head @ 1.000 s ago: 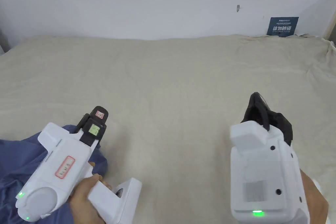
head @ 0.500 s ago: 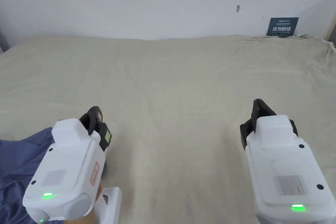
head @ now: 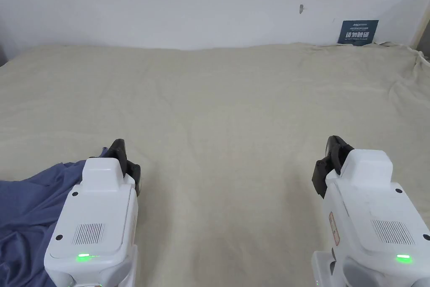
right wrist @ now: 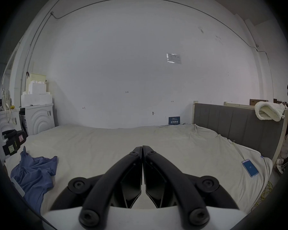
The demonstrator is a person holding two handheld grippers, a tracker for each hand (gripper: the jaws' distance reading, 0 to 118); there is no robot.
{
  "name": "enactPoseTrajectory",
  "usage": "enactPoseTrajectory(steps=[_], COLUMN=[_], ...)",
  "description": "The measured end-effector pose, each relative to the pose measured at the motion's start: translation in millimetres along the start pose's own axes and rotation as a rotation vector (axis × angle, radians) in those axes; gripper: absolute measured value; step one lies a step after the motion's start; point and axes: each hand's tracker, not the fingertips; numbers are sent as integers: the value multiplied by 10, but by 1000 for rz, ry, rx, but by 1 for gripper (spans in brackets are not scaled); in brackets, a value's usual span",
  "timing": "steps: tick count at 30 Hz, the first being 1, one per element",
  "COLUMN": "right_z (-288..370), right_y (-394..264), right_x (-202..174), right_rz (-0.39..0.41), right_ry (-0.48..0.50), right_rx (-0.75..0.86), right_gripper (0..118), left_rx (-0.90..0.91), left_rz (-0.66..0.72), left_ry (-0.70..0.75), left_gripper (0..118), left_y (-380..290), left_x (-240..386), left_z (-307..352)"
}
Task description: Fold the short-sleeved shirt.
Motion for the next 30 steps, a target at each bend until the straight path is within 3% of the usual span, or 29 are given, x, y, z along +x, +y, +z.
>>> enactPoseTrajectory(steps=[30], right_z=[7], right_y=[51], right_x=[-11], right_rz=[-1], right_ry=[11], right_rx=[14], right_gripper=[0], left_rx=[2], left_rz=[1], left_ry=[-3], left_gripper=[0], left_y=[4], left_x=[-27], left_z=[13])
